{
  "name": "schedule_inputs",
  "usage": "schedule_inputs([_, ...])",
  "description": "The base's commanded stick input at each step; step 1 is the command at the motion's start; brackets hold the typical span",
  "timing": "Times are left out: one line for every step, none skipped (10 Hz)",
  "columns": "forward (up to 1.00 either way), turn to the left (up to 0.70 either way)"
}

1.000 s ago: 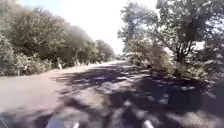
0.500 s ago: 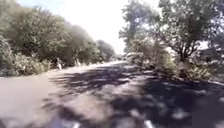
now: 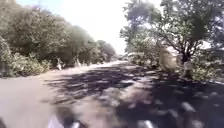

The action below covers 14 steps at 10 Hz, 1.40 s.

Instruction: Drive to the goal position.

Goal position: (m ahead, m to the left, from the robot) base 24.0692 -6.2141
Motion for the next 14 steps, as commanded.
schedule_inputs([0.50,0.00])
schedule_inputs([0.50,0.00])
schedule_inputs([0.50,0.00])
schedule_inputs([0.50,0.00])
schedule_inputs([0.50,0.00])
schedule_inputs([0.50,0.00])
schedule_inputs([0.50,0.00])
schedule_inputs([0.50,0.00])
schedule_inputs([0.50,0.00])
schedule_inputs([0.50,0.00])
schedule_inputs([0.50,0.00])
schedule_inputs([0.50,0.00])
schedule_inputs([0.50,0.00])
schedule_inputs([0.50,0.00])
